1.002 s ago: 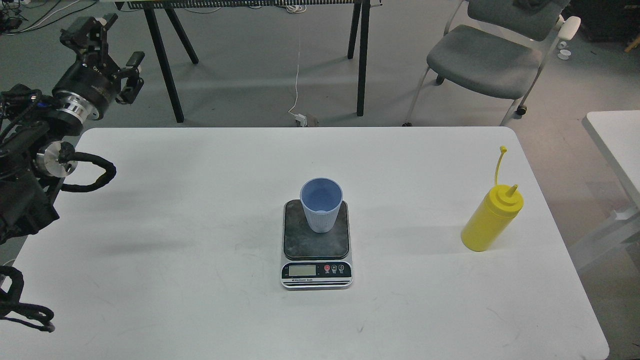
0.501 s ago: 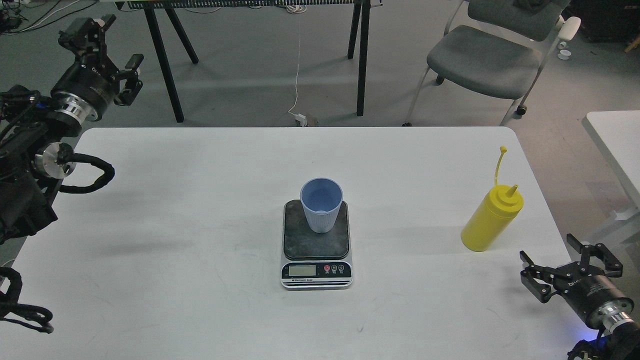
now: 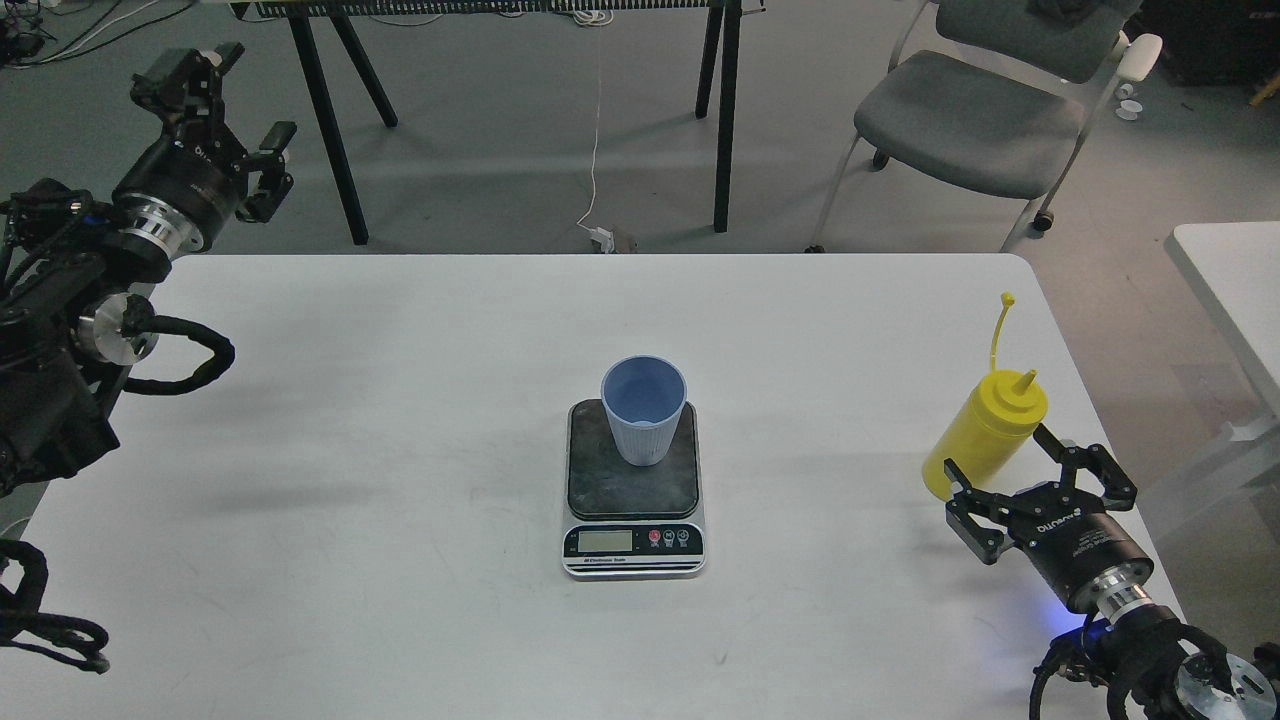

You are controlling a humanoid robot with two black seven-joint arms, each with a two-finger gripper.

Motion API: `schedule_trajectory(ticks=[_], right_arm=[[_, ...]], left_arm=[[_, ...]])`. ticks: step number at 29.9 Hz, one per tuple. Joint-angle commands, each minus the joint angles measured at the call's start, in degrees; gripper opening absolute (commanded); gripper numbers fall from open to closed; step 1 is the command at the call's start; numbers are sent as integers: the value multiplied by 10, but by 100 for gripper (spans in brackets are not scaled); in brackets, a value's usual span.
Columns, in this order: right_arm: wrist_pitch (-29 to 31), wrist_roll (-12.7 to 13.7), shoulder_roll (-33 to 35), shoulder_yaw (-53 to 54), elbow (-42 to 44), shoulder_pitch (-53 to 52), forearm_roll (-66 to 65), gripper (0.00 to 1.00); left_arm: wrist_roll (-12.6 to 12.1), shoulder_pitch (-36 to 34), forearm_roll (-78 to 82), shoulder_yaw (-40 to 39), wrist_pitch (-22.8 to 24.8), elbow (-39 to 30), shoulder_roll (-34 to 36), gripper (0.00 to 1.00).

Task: Pour seasoning into cup on scale with both arms
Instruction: 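Bring the right gripper to the yellow bottle and grasp it, then lift the yellow bottle and tip its nozzle down over the cup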

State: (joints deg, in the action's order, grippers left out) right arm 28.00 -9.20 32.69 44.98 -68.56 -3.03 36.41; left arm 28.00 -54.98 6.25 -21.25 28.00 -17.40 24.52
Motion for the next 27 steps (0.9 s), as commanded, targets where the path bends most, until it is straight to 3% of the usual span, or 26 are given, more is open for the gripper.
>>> schedule_trajectory(ticks=[1, 6, 10, 15, 20, 24, 27], right_arm=[[0, -2, -22, 6, 11, -14, -12, 100], [0, -5, -44, 11, 19, -24, -31, 99], [0, -7, -54, 25, 22, -23, -64, 85], [0, -50, -54, 31, 25, -18, -117, 81], [0, -57, -52, 31, 19, -14, -141, 74], [0, -57, -52, 31, 18, -14, -142, 58], [0, -57, -56, 34, 24, -17, -142, 11]], left_arm=[[0, 0, 1, 0, 0, -1, 1, 87], [0, 0, 1, 1, 0, -1, 2, 87], [0, 0, 1, 2, 0, -1, 4, 87], [0, 0, 1, 2, 0, -1, 5, 87], [0, 0, 2, 2, 0, -2, 5, 87], [0, 0, 2, 2, 0, -2, 4, 87], [0, 0, 2, 2, 0, -2, 6, 87]])
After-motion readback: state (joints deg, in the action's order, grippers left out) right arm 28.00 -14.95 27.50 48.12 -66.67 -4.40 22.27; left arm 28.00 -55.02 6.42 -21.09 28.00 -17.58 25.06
